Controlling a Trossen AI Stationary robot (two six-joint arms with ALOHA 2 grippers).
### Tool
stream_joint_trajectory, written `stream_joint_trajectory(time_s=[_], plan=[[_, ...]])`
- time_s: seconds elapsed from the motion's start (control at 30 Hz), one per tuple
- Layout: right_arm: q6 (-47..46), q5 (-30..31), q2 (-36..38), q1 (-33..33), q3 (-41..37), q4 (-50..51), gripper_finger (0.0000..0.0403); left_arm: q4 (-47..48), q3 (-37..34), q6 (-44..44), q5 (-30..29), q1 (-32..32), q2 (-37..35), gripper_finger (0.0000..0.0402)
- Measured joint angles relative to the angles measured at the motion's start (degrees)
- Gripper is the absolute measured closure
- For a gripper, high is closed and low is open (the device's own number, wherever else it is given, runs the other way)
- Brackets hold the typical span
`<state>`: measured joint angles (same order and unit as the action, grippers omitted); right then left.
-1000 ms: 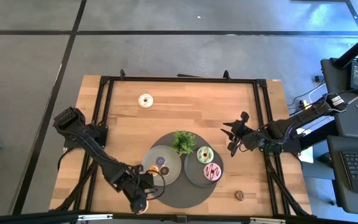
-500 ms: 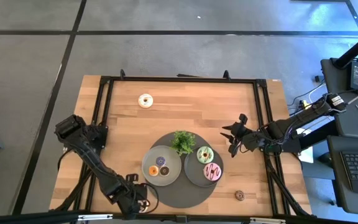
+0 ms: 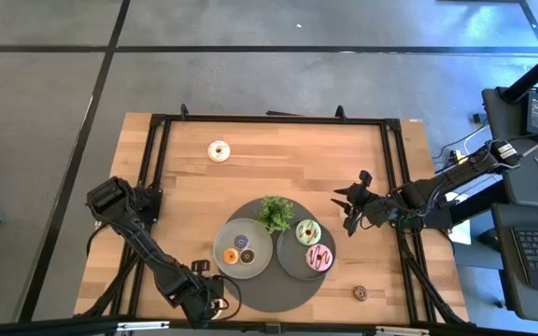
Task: Pick & Place donuts
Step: Put the large black donut on the black plate
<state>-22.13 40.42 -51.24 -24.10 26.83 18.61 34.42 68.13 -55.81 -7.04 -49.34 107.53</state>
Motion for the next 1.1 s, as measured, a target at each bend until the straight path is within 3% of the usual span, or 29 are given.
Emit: stream_joint_trajectory(time_s=[0.27, 0.43, 0.57, 0.73, 0.87, 1.1], plan=[[0.0, 0.0, 0.0, 0.0, 0.0, 0.0, 0.027, 0.4, 1.9, -0.1, 4.1, 1.0, 0.1, 0.039], [0.0, 0.0, 0.0, 0.0, 0.0, -0.1, 0.027, 0.4, 4.5, -2.7, 4.7, 3.4, -1.6, 0.0386], [0.0, 0.0, 0.0, 0.0, 0.0, -0.5, 0.027, 0.1, 7.4, -3.2, 1.1, 7.2, -3.6, 0.0388], [-0.1, 0.0, 0.0, 0.0, 0.0, -0.6, 0.027, -0.4, 10.6, 2.8, -5.9, 14.2, -3.9, 0.0388], [-0.1, 0.0, 0.0, 0.0, 0.0, -0.6, 0.027, -6.7, 10.1, 9.7, -8.6, 20.5, -3.9, 0.0388], [-1.3, 0.0, 0.0, 0.0, 0.0, -0.4, 0.027, -16.5, 9.7, 16.0, -4.9, 28.2, 0.5, 0.0391]])
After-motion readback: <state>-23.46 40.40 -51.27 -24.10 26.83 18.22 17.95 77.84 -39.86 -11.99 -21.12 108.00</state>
